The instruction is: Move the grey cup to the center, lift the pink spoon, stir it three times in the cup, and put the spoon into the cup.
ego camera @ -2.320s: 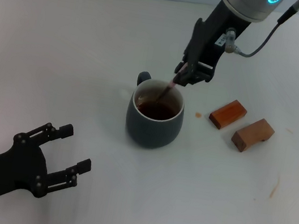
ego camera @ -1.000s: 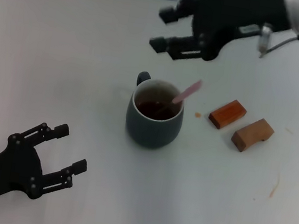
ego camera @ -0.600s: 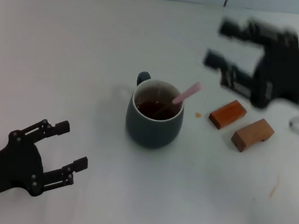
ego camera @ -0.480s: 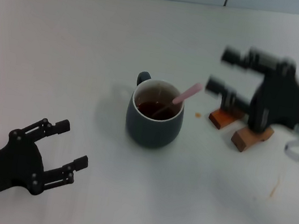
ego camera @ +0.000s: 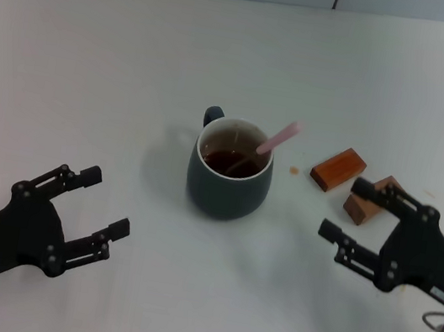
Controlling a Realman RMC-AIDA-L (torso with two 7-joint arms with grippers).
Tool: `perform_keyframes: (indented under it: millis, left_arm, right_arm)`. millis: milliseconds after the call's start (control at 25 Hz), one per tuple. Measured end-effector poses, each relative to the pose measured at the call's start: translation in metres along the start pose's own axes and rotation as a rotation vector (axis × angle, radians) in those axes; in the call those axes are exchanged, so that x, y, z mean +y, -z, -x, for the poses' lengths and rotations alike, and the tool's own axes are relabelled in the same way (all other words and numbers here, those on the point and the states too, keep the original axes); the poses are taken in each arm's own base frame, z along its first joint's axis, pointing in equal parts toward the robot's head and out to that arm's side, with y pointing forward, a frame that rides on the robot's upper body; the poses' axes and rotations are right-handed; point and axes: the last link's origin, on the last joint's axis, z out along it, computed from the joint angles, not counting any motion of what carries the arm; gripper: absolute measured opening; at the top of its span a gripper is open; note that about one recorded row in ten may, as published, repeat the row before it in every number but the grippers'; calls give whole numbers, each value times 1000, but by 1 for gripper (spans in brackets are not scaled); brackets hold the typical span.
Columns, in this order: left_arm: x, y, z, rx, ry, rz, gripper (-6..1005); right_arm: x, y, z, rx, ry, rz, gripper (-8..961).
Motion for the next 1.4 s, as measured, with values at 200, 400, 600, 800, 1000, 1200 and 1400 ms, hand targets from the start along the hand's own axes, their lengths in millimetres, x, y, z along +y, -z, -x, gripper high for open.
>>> perform_keyframes:
  millis: [200,400,600,800,1000,1200,1400]
  left_arm:
    - [-2,-2,0,-5,-5,0,815]
    - [-2,-2,0,-8,-9,-2,814]
    - [-1,-3,2,-14,-42,-7,814]
    - [-2,-2,3,-20,-46,-6,814]
    - [0,-3,4,-21,-43,-1,815]
    - [1,-3,4,-23,-42,4,815]
    - [5,-6,5,-35,-43,45,815]
  right_arm:
    - [7,5,-12,47,-10,4,750]
    - [11,4,-19,92,-1,19,749]
    - [12,4,-20,96,18,17,748]
    - [13,2,-20,91,28,28,747]
    - [14,-1,-20,94,29,36,747]
    - [16,-1,-21,102,28,47,746]
    - [17,-2,-21,103,33,65,745]
